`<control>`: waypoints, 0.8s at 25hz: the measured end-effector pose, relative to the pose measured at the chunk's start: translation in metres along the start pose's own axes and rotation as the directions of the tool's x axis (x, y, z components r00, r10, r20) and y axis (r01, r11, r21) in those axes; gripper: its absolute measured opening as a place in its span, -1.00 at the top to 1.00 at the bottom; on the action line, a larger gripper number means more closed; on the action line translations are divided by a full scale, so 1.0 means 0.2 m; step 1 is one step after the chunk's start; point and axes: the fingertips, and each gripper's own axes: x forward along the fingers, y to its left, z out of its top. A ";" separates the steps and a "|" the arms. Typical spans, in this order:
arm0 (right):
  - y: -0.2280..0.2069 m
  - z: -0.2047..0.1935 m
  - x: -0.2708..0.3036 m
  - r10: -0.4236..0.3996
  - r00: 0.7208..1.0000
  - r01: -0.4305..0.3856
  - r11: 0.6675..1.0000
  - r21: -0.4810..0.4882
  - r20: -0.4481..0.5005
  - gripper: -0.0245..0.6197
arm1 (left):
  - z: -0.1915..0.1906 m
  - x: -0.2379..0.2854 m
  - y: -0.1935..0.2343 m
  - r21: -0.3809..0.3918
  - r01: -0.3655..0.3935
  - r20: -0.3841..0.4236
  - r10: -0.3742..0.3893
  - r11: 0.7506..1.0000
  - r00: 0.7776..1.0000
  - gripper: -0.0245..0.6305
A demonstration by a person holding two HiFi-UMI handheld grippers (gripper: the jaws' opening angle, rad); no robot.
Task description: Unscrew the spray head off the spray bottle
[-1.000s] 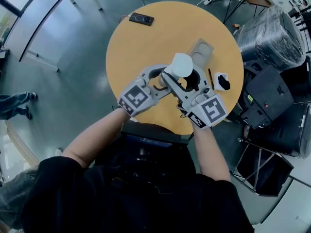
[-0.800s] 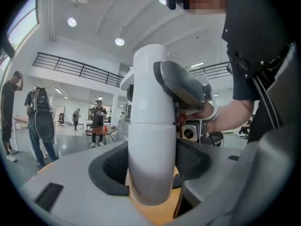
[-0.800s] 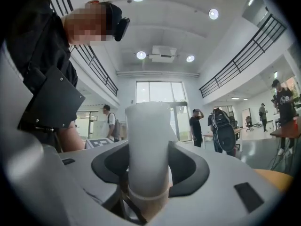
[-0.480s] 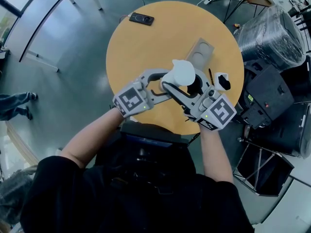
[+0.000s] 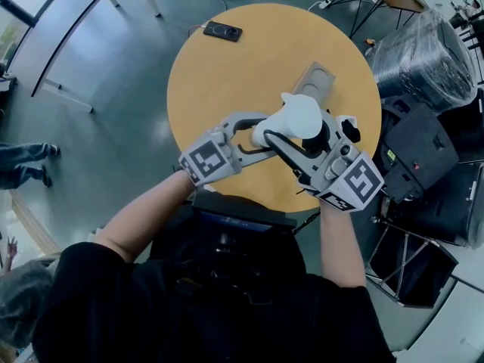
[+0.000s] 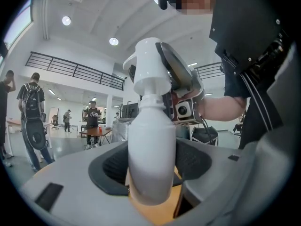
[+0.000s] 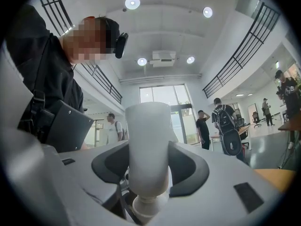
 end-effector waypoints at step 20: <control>-0.05 0.26 -0.06 -0.032 0.998 0.035 0.997 -0.063 0.058 0.17 | -0.18 0.04 0.01 -0.025 -0.011 -0.043 0.010 1.000 0.999 -0.01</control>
